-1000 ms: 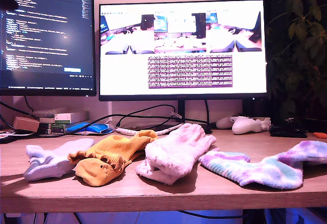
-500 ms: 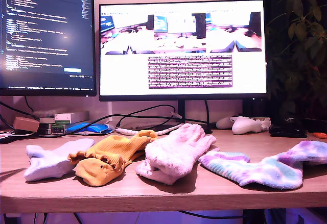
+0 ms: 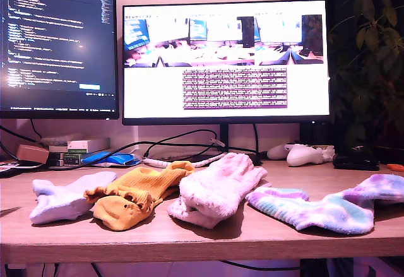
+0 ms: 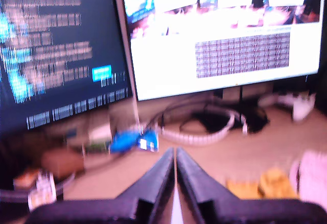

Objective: Pair up the socks based on colour and pattern, by placing them on top of one another

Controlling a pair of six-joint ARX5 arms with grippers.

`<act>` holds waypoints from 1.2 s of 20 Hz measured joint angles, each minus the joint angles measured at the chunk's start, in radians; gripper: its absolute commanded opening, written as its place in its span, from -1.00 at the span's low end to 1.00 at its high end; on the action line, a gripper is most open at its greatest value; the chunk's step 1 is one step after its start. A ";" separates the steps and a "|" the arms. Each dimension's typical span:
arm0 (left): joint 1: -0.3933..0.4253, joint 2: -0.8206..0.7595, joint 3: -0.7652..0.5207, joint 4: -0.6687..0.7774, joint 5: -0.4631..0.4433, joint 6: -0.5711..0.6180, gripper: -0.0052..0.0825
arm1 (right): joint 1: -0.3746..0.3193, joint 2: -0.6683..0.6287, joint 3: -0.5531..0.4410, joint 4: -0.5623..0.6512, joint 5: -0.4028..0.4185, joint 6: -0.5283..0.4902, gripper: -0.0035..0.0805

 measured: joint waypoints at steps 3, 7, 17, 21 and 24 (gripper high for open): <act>0.015 -0.040 -0.062 0.024 -0.018 -0.002 -0.93 | 0.000 0.000 -0.035 0.066 0.002 -0.029 -0.94; 0.050 -0.129 -0.092 0.019 -0.019 -0.002 -0.93 | 0.000 -0.015 -0.145 0.095 0.006 -0.047 -0.94; 0.063 -0.404 -0.105 -0.259 -0.032 -0.016 -0.92 | 0.000 -0.270 -0.168 -0.113 0.033 -0.076 -0.94; 0.063 -0.449 -0.105 -0.390 -0.031 -0.060 -0.92 | 0.000 -0.294 -0.167 -0.213 0.034 -0.081 -0.94; 0.063 -0.449 -0.105 -0.498 -0.031 -0.061 -0.92 | 0.000 -0.294 -0.167 -0.346 0.034 -0.081 -0.94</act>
